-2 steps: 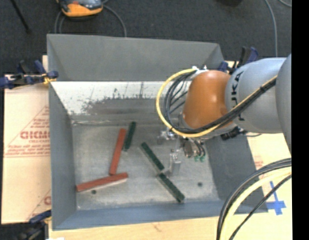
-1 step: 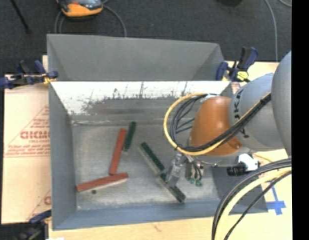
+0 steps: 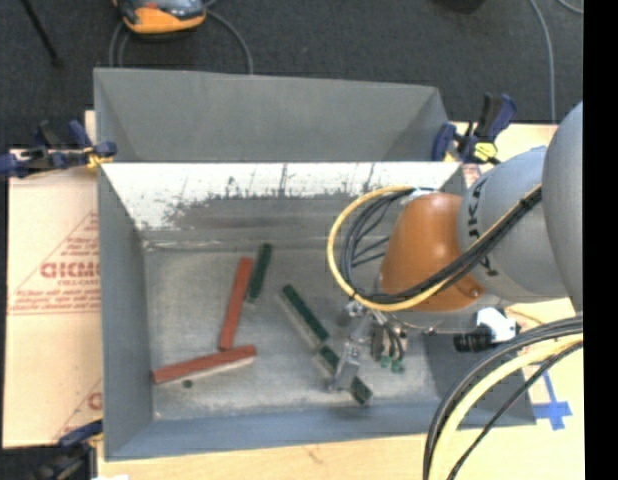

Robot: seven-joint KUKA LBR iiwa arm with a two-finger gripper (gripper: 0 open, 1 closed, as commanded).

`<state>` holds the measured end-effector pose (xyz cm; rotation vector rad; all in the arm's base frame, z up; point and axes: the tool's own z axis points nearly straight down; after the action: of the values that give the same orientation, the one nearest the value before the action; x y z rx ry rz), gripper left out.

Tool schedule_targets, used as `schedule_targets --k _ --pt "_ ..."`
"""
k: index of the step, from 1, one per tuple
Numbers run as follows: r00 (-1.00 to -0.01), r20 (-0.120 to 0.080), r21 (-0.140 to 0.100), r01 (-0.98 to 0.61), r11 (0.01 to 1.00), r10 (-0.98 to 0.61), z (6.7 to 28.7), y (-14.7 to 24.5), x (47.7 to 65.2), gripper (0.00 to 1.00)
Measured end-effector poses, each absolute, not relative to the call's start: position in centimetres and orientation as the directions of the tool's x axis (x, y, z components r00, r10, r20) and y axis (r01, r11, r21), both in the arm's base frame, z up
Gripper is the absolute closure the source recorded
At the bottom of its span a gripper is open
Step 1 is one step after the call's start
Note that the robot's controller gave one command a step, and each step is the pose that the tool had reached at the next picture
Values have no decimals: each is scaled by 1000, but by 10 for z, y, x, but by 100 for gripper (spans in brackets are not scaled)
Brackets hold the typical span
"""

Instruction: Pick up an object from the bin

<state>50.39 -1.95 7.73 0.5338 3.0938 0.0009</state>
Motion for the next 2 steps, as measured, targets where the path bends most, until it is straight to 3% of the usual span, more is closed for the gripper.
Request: schedule_targets --k 1,2 --pt "-942 -1 1 336 942 336 77 -19 504 100" --pt "-942 -1 1 336 942 336 77 -19 504 100"
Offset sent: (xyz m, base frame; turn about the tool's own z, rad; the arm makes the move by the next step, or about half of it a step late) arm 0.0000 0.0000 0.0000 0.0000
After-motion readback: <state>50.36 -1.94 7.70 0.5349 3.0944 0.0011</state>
